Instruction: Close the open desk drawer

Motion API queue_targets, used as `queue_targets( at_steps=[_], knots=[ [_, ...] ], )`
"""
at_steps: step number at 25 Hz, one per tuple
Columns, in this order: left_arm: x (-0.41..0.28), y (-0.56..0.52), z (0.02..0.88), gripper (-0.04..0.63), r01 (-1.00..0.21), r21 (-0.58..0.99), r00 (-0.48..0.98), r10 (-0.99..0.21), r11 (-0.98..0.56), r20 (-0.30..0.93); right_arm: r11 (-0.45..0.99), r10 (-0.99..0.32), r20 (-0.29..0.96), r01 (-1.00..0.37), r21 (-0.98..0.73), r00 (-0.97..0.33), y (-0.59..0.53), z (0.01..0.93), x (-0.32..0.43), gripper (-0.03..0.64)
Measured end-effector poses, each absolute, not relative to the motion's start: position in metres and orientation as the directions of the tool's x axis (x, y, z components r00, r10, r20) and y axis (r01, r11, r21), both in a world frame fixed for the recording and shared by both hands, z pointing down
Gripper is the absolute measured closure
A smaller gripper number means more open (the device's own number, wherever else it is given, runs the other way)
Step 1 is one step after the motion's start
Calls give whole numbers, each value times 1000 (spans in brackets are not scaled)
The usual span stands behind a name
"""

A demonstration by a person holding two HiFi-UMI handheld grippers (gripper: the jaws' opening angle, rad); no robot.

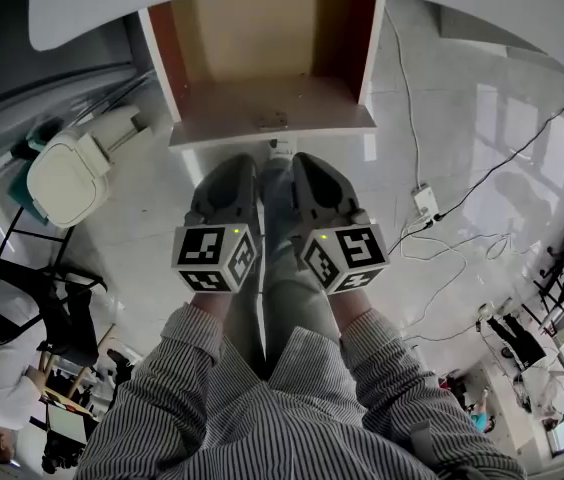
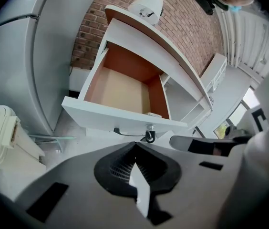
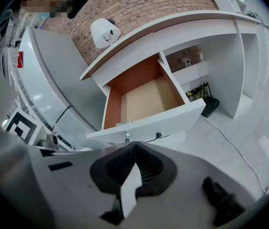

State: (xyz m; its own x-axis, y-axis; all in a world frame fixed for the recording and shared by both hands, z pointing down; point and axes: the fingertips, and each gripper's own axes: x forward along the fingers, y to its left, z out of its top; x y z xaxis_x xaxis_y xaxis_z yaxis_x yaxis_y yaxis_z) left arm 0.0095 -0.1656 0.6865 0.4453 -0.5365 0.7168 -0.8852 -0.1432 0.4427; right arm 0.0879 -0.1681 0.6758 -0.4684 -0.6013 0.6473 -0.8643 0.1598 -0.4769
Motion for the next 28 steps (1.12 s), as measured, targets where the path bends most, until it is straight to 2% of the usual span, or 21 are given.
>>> queue_targets(
  at_steps=[6,17,28],
  knots=[
    [14,-180,684,583,-869,464,465,-606,-172,646,146,-695,584,-878,-457,-420,-183,675,102,600],
    [9,-196,693,583,-901,409,395,-663,-145,636,82,-752,573,-908,-411,-327,-200,688,125,600],
    [5,-202,688,583,-898,413,394,-689,-150,609,95,-755,555,-896,-434,-349,-202,686,125,600]
  ],
)
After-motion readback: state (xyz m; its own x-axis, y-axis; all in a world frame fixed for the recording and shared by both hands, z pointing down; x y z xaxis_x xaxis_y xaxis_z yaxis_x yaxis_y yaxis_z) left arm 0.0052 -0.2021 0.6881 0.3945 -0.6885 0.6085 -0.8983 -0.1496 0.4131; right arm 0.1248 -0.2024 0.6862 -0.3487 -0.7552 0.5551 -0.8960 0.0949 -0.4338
